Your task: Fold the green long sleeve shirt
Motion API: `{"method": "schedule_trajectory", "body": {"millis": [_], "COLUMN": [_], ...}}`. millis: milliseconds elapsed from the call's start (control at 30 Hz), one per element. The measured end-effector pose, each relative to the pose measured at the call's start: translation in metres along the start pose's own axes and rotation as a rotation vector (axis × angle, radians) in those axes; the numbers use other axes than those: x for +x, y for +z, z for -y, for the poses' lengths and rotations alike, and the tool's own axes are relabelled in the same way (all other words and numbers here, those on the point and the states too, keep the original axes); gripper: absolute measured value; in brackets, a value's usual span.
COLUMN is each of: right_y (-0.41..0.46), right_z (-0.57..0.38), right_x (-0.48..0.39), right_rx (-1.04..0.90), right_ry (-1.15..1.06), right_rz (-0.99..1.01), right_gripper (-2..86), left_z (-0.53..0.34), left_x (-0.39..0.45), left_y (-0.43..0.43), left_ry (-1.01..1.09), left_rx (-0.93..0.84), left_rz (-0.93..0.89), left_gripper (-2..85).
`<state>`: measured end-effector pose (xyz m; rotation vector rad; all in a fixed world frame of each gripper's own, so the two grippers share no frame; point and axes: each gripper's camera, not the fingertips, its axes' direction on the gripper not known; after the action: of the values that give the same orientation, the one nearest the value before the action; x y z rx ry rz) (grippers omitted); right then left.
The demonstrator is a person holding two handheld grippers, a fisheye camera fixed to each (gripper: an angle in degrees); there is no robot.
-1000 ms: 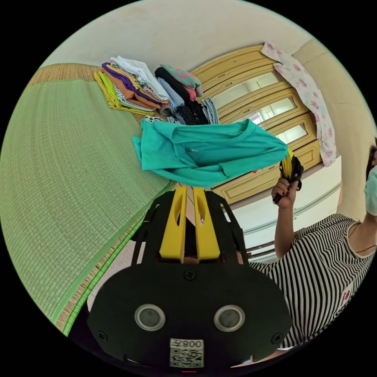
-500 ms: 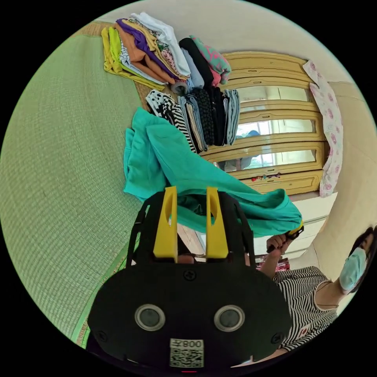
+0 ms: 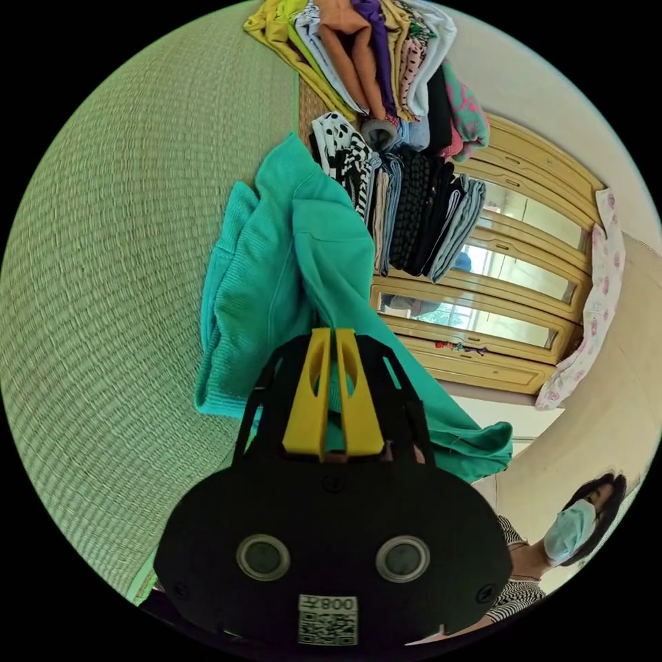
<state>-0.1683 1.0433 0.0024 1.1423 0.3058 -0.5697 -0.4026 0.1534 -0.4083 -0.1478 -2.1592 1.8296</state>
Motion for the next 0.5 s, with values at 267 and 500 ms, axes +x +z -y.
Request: {"method": "schedule_trajectory", "body": {"millis": [267,500], "right_y": [-0.012,-0.039], "right_z": [0.028,0.047], "right_x": [-0.01,-0.041], "right_rx": [0.031,0.137], "right_ry": [-0.048,-0.143], "right_rz": [-0.016,0.029], "right_gripper": [2.1,2.0], "left_z": [-0.072,-0.206], "left_x": [0.068,0.174], "left_y": [-0.114,-0.247], "left_ry": [0.139,0.383], "left_rx": [0.196,0.349], "left_rz": [-0.286,-0.399], "left_gripper": [0.7,0.5]}}
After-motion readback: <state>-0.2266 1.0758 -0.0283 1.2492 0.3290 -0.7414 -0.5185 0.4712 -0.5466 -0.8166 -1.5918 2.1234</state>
